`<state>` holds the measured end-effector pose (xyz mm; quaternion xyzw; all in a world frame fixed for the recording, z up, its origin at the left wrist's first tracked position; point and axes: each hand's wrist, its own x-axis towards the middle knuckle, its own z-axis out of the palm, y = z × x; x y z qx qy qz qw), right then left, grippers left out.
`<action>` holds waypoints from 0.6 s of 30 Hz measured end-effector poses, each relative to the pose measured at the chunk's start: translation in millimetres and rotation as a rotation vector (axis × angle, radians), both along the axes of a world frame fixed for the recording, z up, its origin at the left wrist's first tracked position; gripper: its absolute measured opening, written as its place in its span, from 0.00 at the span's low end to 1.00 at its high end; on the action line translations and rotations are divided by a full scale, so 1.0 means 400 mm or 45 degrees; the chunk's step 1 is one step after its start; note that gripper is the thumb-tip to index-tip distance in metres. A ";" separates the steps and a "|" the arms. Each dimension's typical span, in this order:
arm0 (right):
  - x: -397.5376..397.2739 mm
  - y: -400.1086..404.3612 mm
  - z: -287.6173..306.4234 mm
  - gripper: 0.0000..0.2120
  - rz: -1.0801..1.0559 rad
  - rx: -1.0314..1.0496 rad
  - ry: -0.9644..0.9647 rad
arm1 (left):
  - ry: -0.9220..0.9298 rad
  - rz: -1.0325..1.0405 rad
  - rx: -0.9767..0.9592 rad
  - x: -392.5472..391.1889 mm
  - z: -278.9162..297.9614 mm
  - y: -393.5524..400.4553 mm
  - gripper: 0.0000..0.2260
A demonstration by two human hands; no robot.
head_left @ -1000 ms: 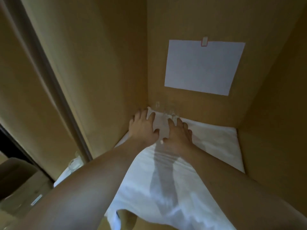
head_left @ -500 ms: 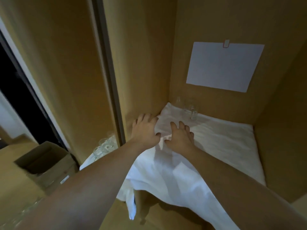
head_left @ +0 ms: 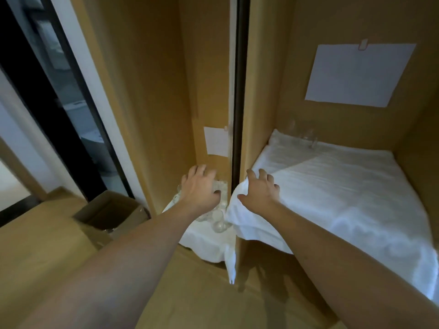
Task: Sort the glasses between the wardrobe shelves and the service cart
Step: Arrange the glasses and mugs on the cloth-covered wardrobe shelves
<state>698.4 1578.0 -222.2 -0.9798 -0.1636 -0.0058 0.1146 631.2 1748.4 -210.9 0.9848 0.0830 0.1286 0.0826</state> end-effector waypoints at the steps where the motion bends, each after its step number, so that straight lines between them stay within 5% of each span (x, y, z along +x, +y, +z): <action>1: -0.028 0.029 0.000 0.34 0.006 0.002 0.013 | 0.005 0.004 0.002 -0.025 -0.003 0.028 0.27; 9: -0.128 0.217 -0.034 0.33 0.110 -0.021 0.067 | 0.002 0.086 -0.063 -0.097 -0.043 0.198 0.30; 18: 0.001 0.400 -0.075 0.34 0.216 -0.091 0.126 | 0.072 0.224 -0.090 -0.012 -0.088 0.367 0.29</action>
